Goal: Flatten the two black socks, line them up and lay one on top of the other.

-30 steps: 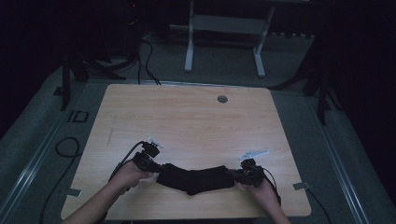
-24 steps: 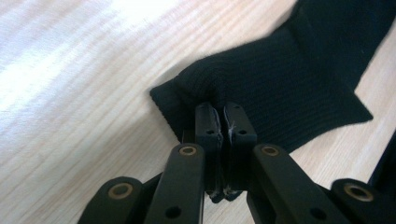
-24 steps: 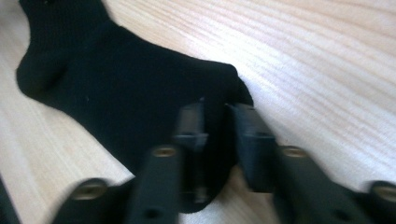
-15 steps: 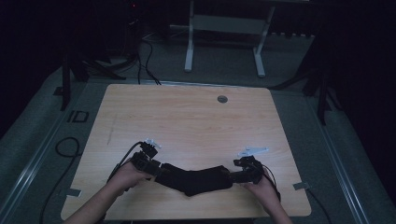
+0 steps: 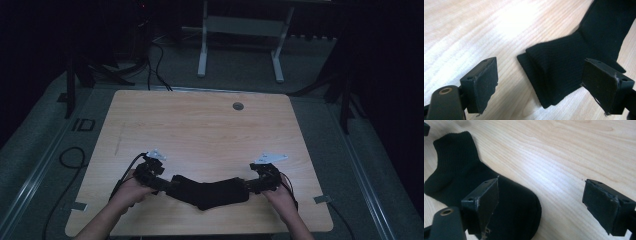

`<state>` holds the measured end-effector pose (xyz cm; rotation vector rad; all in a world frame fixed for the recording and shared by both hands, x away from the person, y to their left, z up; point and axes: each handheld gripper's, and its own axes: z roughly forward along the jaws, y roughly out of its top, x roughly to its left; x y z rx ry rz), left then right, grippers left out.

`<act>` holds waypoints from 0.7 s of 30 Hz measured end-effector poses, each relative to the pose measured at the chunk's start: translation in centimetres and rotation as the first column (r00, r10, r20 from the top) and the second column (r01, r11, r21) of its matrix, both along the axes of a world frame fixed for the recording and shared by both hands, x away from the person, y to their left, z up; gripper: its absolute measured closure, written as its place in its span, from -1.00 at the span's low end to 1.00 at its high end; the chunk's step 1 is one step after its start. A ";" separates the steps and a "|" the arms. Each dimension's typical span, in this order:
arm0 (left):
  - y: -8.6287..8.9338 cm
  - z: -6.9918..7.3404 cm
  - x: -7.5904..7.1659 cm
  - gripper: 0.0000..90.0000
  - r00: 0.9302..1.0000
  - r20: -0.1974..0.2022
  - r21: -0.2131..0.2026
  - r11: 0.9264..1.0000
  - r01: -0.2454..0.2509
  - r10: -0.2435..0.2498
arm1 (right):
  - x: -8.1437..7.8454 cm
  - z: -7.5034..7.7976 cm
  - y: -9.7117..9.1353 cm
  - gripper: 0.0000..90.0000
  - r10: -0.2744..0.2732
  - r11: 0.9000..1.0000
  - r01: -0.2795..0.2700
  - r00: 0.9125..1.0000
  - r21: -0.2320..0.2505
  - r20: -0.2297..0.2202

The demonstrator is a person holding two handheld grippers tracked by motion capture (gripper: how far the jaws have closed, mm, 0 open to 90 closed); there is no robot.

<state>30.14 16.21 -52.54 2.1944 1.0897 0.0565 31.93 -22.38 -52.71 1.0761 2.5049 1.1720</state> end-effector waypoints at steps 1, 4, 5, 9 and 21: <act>0.2 0.0 -0.2 -0.75 1.000 0.008 -0.001 1.000 -0.005 0.005 | 0.0 0.0 0.0 -0.70 0.002 1.000 -0.002 1.000 0.006 0.007; 0.7 -0.1 -0.7 -0.77 0.999 0.031 0.001 1.000 -0.026 0.026 | 0.0 -0.1 -0.1 -0.70 0.010 1.000 -0.010 1.000 0.005 0.015; 0.8 -0.1 -0.9 -0.80 0.998 0.044 0.009 0.999 -0.034 0.033 | 0.0 -0.1 -0.2 -0.70 0.009 1.000 -0.009 1.000 0.007 0.015; 1.2 -0.1 -1.5 -0.80 0.996 0.069 0.009 0.999 -0.049 0.048 | 0.0 -0.4 -0.6 -0.70 -0.001 1.000 0.001 1.000 0.026 0.017; 1.6 -0.6 -2.8 -0.80 0.991 0.116 0.035 0.997 -0.069 0.064 | 0.0 -0.5 -1.4 -0.70 -0.028 0.999 0.027 0.999 0.036 0.031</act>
